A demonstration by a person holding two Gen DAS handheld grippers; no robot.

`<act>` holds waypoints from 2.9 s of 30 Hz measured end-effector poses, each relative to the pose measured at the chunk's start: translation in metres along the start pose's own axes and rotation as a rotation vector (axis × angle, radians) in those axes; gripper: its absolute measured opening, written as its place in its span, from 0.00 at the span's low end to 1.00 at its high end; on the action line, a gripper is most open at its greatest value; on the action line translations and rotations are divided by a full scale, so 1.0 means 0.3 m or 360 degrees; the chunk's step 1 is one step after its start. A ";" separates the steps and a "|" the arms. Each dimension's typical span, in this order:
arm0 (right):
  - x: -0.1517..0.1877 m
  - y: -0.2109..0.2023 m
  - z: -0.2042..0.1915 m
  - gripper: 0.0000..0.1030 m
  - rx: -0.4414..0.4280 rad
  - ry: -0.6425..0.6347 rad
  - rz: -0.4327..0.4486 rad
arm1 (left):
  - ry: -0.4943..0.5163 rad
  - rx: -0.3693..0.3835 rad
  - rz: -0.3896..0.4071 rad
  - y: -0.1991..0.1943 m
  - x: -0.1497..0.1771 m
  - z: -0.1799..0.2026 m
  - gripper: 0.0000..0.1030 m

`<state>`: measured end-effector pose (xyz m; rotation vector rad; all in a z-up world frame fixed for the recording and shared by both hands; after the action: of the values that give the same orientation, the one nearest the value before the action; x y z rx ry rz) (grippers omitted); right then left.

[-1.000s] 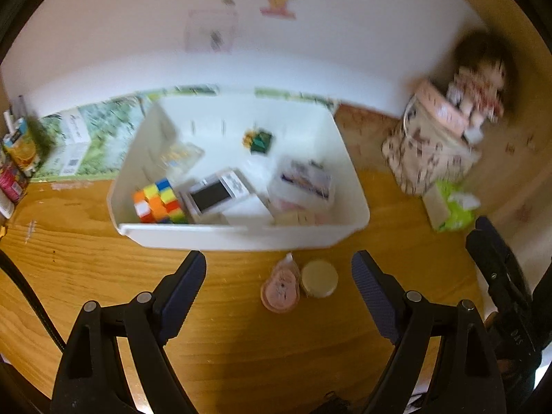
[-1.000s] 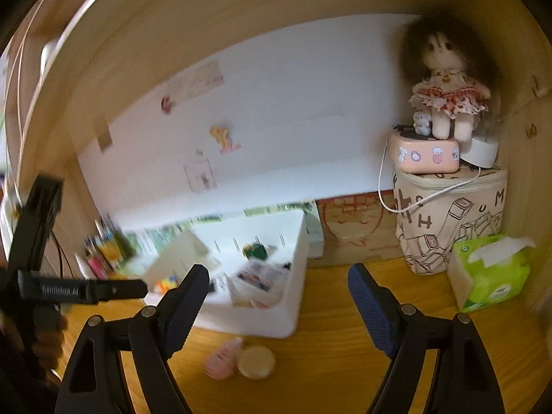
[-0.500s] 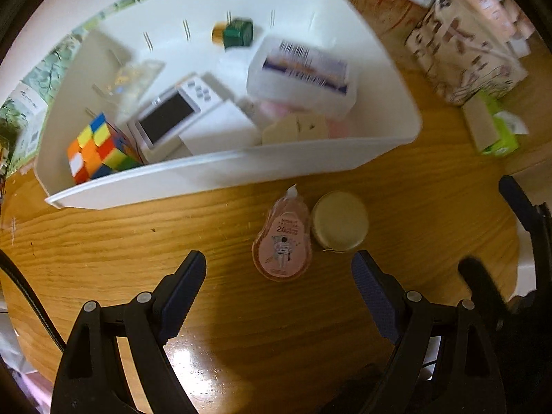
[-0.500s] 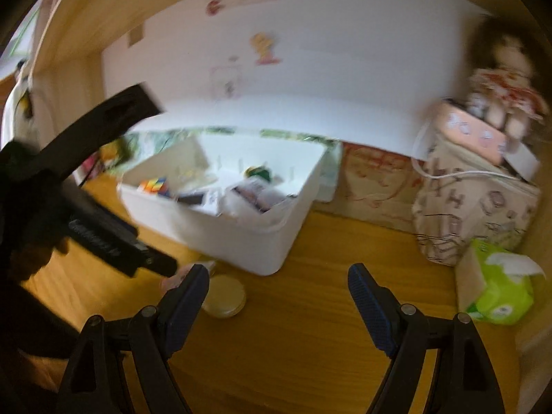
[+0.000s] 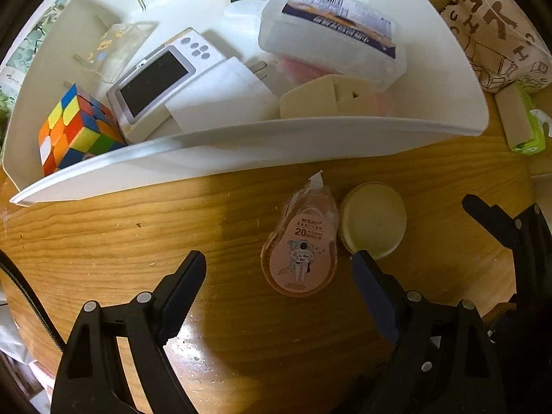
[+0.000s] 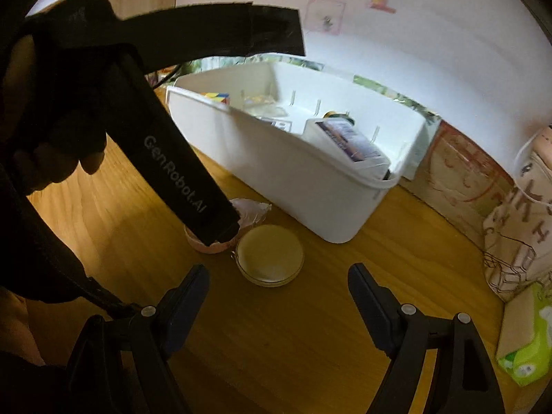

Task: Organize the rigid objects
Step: 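Grasp the pink correction-tape roller with the left tool while the right tool grasps the gold compact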

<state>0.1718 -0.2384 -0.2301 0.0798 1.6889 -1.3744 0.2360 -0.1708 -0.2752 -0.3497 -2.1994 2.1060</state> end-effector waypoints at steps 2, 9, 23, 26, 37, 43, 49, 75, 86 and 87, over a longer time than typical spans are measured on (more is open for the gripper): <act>0.002 0.019 0.000 0.81 -0.0013 -0.0010 -0.0020 | 0.0003 -0.0017 -0.0022 0.016 0.002 -0.003 0.86; 0.015 0.080 -0.010 0.81 -0.0031 -0.0067 -0.0090 | -0.0002 -0.0013 -0.0077 0.063 -0.006 0.002 0.86; 0.005 0.135 -0.025 0.81 -0.0094 -0.0027 -0.0073 | 0.0065 -0.0096 -0.0027 0.083 -0.098 0.082 0.74; 0.002 0.139 -0.026 0.81 -0.0116 -0.0002 -0.0077 | 0.0070 -0.0093 -0.0012 0.077 -0.108 0.092 0.71; -0.026 0.170 0.000 0.85 -0.0169 0.0070 -0.0105 | 0.0067 -0.0087 0.0117 0.024 -0.108 0.088 0.69; -0.028 0.188 0.039 1.00 -0.0141 0.0117 -0.0138 | 0.0117 -0.0065 0.0264 0.021 -0.070 0.092 0.66; -0.039 0.191 0.039 1.00 -0.0136 0.0116 -0.0139 | 0.0089 -0.0030 0.0425 -0.009 -0.035 0.101 0.63; -0.023 0.165 0.046 0.95 -0.0130 0.0126 -0.0130 | -0.0060 0.0044 0.0646 -0.035 0.063 -0.086 0.48; -0.016 0.130 -0.026 0.68 -0.0087 0.0174 -0.0078 | -0.0229 0.0009 0.0721 -0.087 0.090 -0.204 0.48; -0.015 0.128 -0.032 0.65 -0.0081 0.0178 -0.0076 | -0.0241 0.0005 0.0731 -0.093 0.092 -0.212 0.48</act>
<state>0.1901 -0.2144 -0.2559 0.0894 1.8284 -1.3835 0.2195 -0.1038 -0.2468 -0.7871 -2.3800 2.4265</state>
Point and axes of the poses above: each gripper's, at about its wrist camera, not at the fingertips, and y roughly the way its jaws point, z to its right, x to its underside, the point moved 9 cm from there along y, roughly the way its jaws point, and after that the axes turned 5 degrees about -x, right-handed, at the moved point
